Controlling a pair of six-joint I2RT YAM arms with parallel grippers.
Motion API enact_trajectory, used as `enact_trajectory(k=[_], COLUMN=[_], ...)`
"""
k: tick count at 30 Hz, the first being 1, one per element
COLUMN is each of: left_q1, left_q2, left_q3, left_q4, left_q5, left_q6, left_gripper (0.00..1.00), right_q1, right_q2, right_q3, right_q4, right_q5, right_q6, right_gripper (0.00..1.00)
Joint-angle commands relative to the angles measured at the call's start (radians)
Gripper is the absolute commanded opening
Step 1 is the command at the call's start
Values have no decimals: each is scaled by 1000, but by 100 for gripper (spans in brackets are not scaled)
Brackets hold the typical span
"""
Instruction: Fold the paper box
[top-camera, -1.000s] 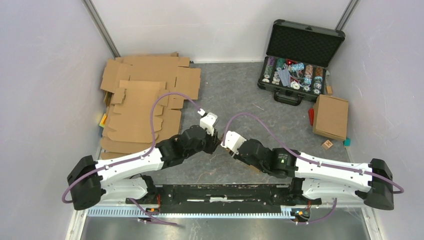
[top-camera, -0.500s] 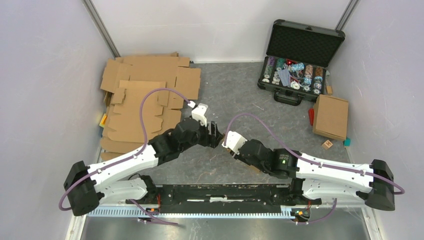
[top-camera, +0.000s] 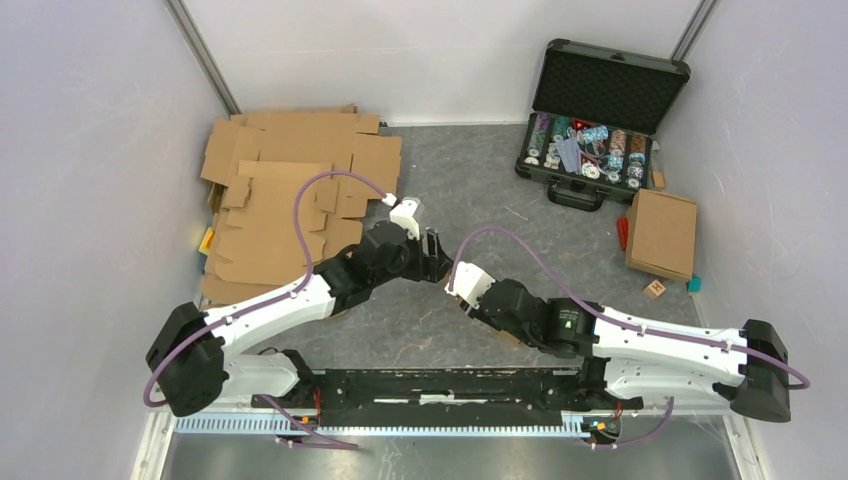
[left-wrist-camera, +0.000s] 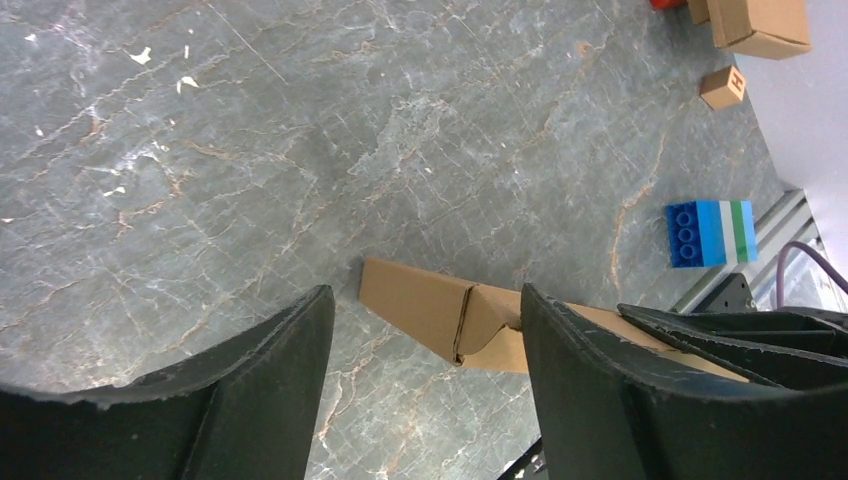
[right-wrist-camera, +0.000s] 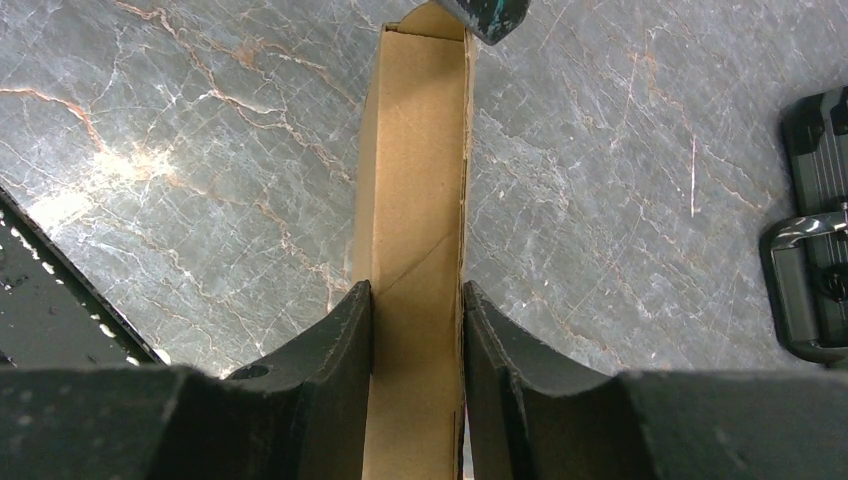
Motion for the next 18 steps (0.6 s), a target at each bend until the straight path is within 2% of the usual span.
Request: enact_trajectory(k=[1,7,14,18], left_q1=[0,-1,-3,-10], left_q2=[13,-5,2,9], left_q3=[11,-55,-145,-190], left_q4=[24,74,177,239], left_q5=[36,40,57,57], left_q6=[-47,-62,-78,-79], left_gripper=[72,54,49,47], right_q1=[2,0,-12,-49], right_q2=[15,18,39,45], right_q3=[-11,1,6,2], right_q4=[-18,-34,-32,-22], right_q5=[-8,28,34,-12], right_q6=[15,15,67,74], right_gripper=[32,31,31,31])
